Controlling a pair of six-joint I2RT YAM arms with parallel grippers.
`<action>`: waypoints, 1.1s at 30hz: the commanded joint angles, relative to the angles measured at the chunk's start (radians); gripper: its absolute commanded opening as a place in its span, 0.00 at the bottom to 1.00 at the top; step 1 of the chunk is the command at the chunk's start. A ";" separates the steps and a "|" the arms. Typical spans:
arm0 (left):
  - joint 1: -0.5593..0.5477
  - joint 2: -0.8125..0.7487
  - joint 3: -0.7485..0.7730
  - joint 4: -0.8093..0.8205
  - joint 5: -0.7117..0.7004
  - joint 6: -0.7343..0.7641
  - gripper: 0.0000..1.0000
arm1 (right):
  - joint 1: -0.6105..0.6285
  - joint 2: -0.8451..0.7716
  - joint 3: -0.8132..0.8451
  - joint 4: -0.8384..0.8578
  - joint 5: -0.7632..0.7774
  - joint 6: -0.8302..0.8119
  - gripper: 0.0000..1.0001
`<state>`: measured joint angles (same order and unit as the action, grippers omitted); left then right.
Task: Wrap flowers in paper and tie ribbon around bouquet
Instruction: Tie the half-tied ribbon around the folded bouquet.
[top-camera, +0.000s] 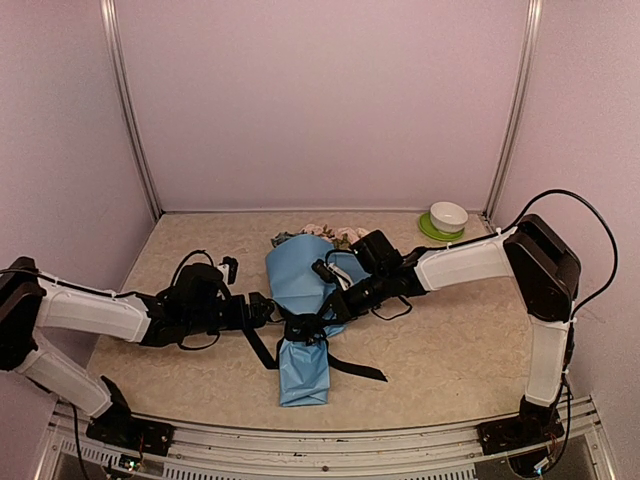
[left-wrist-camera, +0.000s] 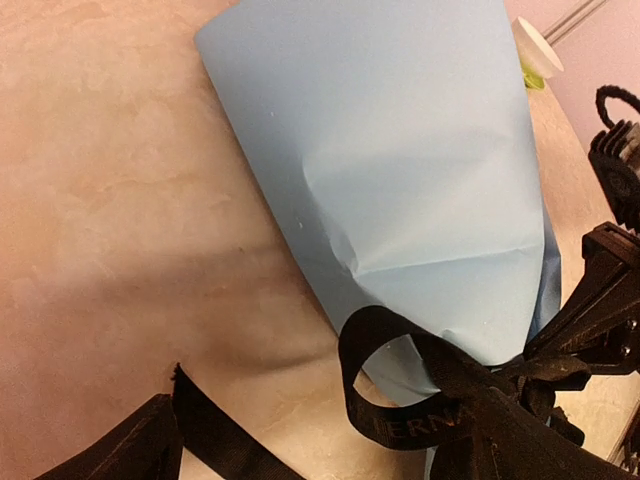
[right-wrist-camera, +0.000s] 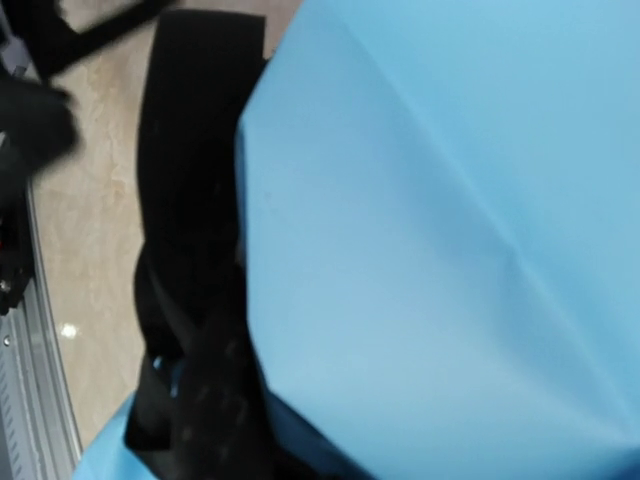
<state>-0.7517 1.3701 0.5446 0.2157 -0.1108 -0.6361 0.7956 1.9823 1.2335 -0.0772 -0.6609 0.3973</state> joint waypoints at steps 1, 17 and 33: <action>0.004 0.062 0.015 0.195 0.093 -0.072 0.99 | 0.008 -0.009 0.019 -0.032 0.025 -0.022 0.00; 0.020 0.242 -0.024 0.432 0.258 -0.151 0.33 | 0.008 -0.034 0.016 -0.046 0.045 -0.036 0.00; 0.017 0.159 -0.044 0.332 0.185 -0.082 0.00 | 0.002 -0.153 -0.027 -0.178 0.287 -0.079 0.00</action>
<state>-0.7361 1.5620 0.5224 0.5934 0.1055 -0.7551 0.7956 1.8889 1.2316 -0.1902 -0.4725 0.3443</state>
